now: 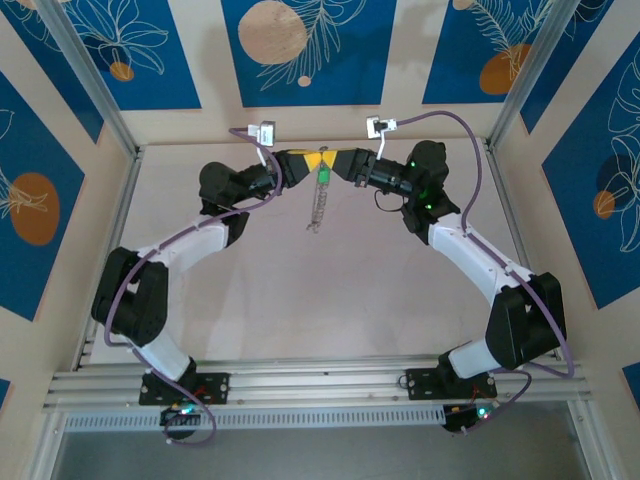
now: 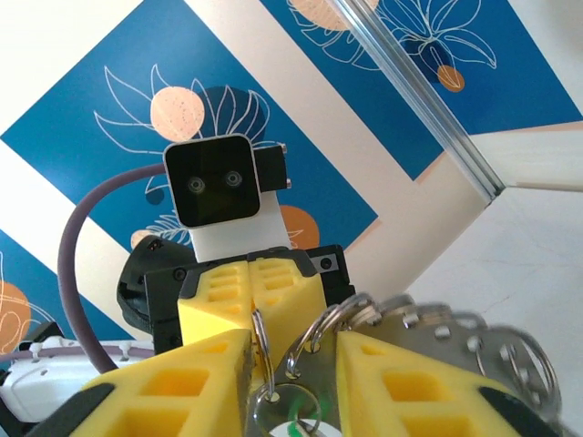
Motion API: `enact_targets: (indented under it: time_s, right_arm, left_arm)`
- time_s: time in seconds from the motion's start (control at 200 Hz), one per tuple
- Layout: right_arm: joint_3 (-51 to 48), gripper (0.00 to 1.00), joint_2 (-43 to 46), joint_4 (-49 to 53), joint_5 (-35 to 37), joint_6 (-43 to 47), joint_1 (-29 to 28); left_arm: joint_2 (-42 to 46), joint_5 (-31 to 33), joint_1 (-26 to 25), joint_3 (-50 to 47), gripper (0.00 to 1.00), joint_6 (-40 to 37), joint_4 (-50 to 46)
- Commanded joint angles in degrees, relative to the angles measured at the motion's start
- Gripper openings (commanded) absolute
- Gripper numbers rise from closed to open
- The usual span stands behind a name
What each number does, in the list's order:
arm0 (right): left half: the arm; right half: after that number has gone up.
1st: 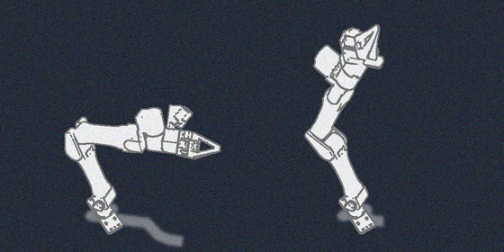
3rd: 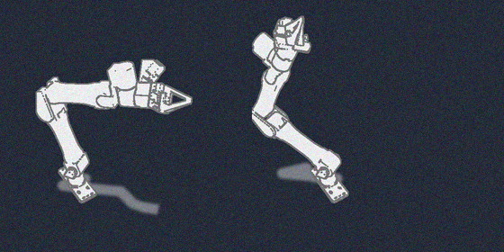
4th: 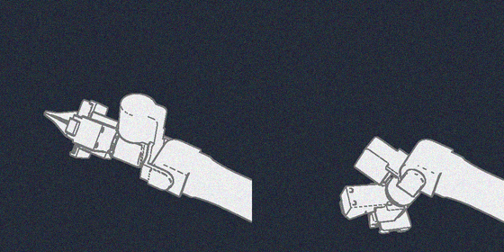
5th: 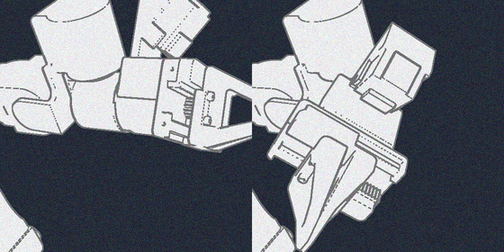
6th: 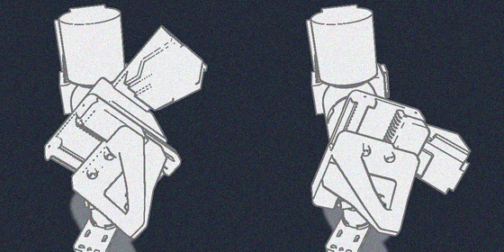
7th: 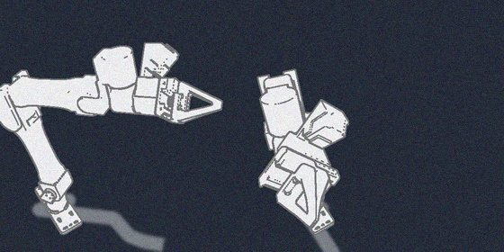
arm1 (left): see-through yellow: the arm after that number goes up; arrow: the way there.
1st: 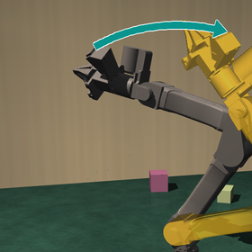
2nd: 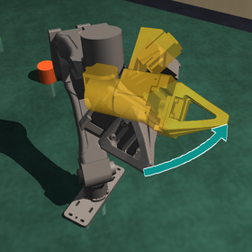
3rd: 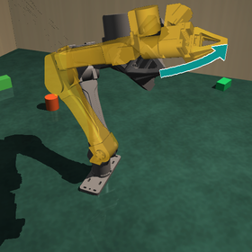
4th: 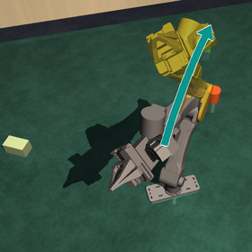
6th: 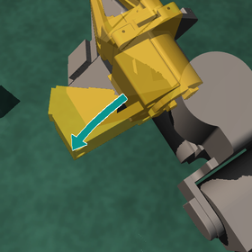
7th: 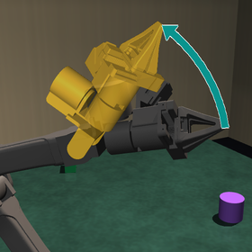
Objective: Put the keys on the keyring
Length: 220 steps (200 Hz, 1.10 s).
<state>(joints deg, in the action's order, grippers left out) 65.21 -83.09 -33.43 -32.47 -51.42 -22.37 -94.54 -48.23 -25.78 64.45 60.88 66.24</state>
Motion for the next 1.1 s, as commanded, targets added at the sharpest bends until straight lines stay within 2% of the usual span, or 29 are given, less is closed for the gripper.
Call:
enact_targets:
  time_s: [0.0, 0.45, 1.095]
  right_arm:
    - [-1.45, 0.33, 1.53, -1.12, -0.82, -0.36, 0.45]
    - [-4.23, 0.33, 4.95, -4.36, -0.39, -2.17, 0.87]
    - [-0.83, 0.31, 0.80, -5.59, 0.14, -2.98, -1.28]
  left_arm:
    - [2.49, -0.31, -0.32, 1.74, 0.00, -2.30, 0.93]
    - [2.86, -0.36, -0.32, 1.74, 0.00, -3.10, -0.06]
    - [2.72, -0.64, -0.32, 1.65, 0.00, -2.60, 0.80]
